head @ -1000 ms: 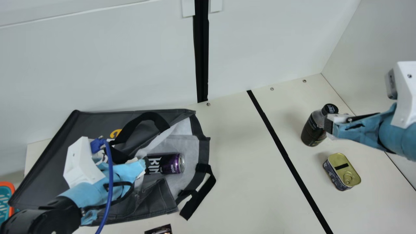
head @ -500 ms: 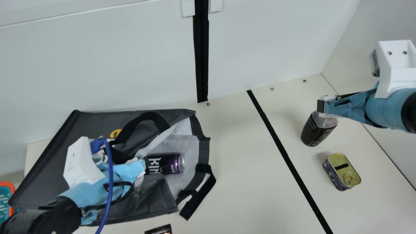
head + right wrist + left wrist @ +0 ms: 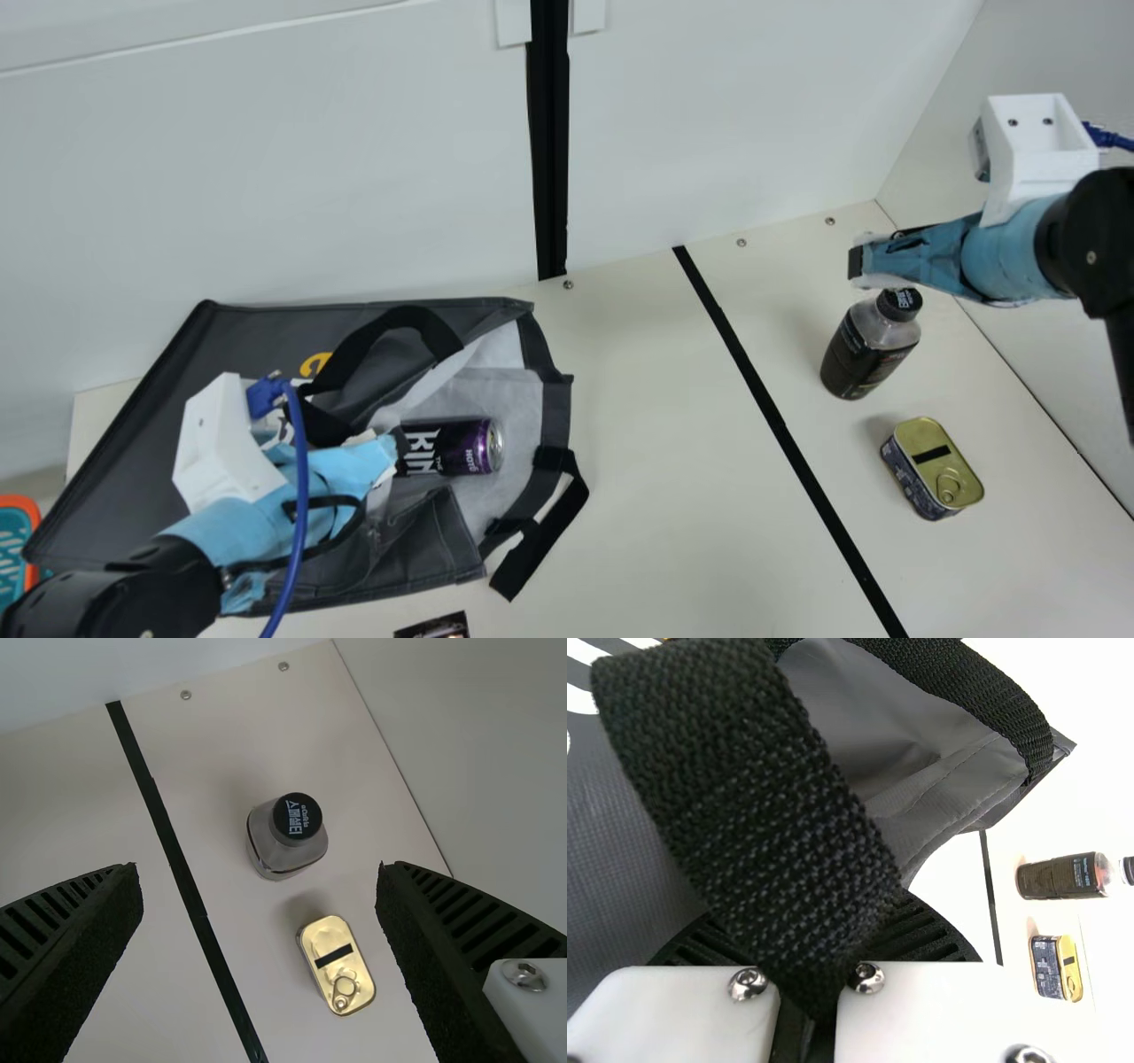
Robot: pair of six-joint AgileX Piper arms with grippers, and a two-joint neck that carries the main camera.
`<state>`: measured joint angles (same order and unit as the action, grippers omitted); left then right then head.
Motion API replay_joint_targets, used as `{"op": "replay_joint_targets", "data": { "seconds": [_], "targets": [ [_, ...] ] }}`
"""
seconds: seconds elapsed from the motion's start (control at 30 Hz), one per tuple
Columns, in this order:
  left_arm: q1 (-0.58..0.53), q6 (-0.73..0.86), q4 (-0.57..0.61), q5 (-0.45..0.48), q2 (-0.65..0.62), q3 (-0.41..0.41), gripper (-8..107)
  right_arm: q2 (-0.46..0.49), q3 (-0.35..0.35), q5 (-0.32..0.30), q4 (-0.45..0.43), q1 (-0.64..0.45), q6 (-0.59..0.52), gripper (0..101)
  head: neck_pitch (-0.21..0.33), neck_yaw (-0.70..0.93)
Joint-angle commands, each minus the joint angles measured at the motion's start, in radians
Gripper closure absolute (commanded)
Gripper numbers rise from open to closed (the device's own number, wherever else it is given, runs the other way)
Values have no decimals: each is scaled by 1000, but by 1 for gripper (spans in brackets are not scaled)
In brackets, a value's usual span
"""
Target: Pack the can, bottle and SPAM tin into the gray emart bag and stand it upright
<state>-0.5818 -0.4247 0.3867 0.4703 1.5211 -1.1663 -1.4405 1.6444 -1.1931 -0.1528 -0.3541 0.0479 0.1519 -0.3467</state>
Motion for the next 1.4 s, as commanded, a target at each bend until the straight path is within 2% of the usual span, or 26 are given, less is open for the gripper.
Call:
{"op": "replay_joint_targets", "data": {
  "seconds": [0.0,0.9,1.37],
  "targets": [
    [0,0,0,0,0,0,107,-18,5,1,3,-5,0,6,23,-2],
    [0,0,0,0,0,0,107,-253,105,11,73,-89,-25,6,23,-2],
    [0,0,0,0,0,0,107,-333,124,12,83,-128,-42,6,23,-2]
  ]
}}
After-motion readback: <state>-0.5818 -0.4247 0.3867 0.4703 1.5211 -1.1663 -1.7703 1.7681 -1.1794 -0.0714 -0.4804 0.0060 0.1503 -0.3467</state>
